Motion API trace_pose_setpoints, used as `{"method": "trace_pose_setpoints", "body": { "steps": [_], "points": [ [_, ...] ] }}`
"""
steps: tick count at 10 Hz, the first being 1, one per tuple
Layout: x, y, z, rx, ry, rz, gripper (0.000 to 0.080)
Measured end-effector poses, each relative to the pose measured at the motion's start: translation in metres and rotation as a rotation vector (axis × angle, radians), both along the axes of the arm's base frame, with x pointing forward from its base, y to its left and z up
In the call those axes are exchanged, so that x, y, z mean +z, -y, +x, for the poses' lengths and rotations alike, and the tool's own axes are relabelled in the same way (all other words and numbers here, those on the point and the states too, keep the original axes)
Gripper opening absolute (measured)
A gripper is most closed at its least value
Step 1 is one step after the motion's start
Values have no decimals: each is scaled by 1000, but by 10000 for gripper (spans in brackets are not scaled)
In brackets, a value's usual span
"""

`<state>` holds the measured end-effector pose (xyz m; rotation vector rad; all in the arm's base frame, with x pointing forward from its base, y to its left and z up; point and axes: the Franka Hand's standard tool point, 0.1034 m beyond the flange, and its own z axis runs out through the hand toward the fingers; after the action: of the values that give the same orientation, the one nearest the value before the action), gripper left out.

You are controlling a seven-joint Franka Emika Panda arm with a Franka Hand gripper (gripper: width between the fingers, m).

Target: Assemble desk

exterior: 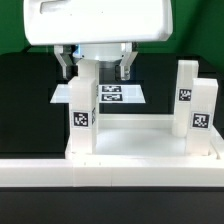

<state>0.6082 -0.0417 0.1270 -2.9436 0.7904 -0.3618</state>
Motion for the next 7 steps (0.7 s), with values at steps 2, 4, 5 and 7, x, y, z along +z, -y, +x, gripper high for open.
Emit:
{"method": "trace_pose_setpoints", "body": {
  "steps": [2, 4, 5, 7],
  "points": [
    [0, 0, 0, 0, 0, 0, 649],
    [0, 0, 0, 0, -1, 0, 649],
    [0, 0, 0, 0, -1, 0, 649],
    [0, 0, 0, 0, -1, 0, 649]
  ]
}}
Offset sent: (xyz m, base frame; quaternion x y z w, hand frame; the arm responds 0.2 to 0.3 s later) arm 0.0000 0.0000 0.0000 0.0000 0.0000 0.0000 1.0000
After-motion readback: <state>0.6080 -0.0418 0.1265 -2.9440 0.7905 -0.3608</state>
